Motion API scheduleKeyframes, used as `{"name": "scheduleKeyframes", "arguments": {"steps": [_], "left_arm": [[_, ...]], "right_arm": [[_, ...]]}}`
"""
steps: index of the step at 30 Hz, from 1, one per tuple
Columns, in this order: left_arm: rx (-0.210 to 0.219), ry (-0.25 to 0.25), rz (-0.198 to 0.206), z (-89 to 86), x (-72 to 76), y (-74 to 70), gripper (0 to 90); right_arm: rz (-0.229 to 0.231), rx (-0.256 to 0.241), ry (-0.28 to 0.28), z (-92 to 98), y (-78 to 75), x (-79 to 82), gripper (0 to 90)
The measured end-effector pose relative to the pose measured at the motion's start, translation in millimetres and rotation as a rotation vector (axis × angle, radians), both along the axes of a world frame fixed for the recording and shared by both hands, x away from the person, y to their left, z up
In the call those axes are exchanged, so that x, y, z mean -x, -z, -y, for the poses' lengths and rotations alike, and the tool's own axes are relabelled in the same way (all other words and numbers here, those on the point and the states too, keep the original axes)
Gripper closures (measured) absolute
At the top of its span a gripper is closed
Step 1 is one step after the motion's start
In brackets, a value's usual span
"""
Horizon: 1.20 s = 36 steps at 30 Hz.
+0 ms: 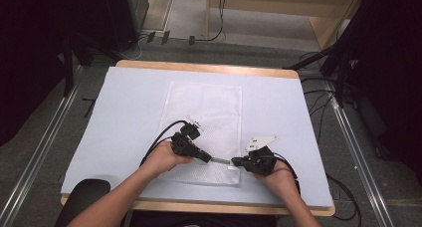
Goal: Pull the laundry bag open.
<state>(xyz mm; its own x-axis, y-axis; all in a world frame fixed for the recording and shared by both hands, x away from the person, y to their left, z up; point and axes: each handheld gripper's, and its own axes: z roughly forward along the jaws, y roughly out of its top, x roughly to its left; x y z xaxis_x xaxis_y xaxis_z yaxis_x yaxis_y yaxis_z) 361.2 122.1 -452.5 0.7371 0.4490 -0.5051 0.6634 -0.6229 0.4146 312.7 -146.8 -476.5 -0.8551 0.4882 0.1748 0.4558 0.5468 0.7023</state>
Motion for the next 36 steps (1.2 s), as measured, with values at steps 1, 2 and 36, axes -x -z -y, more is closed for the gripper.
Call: {"name": "scheduleKeyframes", "arguments": {"steps": [1,2,36], "left_arm": [[0.005,-0.008,-0.002,-1.4,0.0,0.0,88.1],[0.002,-0.006,-0.006,-3.6,-0.8,-0.4,88.2],[0.003,-0.025,0.001,-37.3,1.4,-11.7,88.2]], "right_arm": [[-0.003,-0.002,-0.001,0.1,0.1,-0.3,90.0],[-0.005,-0.003,-0.002,0.2,0.1,-0.6,90.0],[-0.014,-0.024,-0.037,0.8,1.7,-5.1,90.0]]}}
